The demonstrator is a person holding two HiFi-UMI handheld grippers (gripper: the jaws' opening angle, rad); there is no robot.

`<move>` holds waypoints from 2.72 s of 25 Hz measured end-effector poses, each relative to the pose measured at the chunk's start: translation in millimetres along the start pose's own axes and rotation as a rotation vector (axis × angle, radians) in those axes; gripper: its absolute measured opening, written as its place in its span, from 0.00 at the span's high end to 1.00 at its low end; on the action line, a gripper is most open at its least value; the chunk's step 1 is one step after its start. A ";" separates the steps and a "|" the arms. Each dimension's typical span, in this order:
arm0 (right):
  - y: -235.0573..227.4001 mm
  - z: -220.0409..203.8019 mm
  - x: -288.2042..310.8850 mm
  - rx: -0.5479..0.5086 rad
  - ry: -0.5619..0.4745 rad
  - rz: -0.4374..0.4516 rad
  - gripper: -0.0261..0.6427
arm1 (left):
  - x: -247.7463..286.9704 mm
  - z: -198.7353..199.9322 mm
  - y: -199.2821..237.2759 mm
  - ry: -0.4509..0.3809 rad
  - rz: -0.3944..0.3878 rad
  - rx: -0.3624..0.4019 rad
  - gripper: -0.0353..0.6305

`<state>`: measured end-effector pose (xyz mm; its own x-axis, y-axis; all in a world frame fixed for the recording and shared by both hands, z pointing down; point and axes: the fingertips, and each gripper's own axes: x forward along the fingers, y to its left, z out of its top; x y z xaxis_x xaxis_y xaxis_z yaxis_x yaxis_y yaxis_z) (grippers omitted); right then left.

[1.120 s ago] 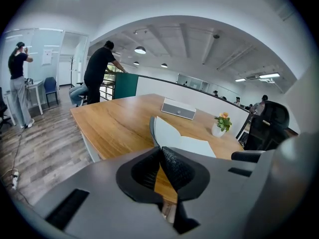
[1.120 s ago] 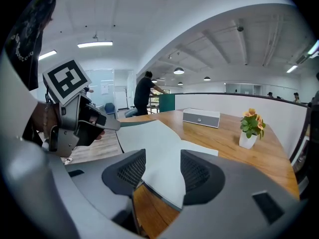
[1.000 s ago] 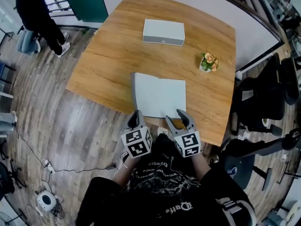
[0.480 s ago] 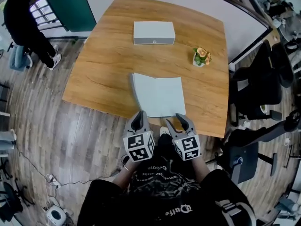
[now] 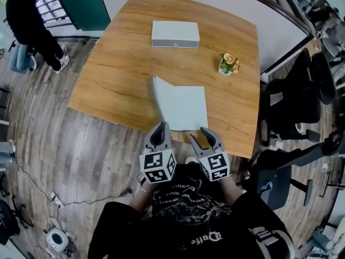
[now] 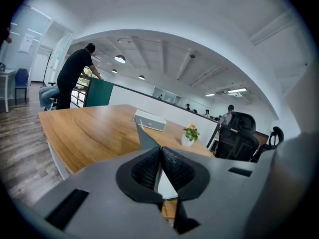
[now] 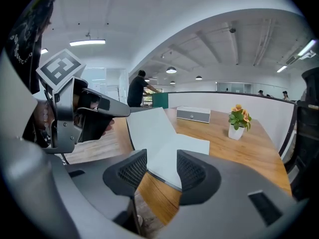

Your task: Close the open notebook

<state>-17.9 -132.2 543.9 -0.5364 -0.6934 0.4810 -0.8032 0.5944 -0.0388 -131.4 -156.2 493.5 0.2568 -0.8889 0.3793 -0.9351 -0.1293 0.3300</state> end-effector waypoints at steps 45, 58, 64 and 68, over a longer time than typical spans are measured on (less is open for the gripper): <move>-87.9 -45.5 -70.6 0.039 0.021 -0.034 0.69 | 50.9 -51.2 -123.8 0.103 -0.131 0.112 0.89; -114.9 -53.2 -83.2 0.087 0.008 -0.051 0.69 | 77.2 -89.8 -146.6 0.212 -0.122 0.149 0.89; -126.3 -56.2 -84.4 0.105 0.003 -0.051 0.69 | 89.2 -108.6 -147.9 0.272 -0.111 0.129 0.89; -133.8 -57.6 -87.6 0.125 0.000 -0.040 0.69 | 95.2 -120.6 -150.1 0.299 -0.091 0.156 0.89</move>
<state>151.5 -127.5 557.4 -0.5029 -0.7156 0.4848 -0.8502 0.5105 -0.1285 62.8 -168.4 584.4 0.3792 -0.7055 0.5987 -0.9253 -0.2883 0.2463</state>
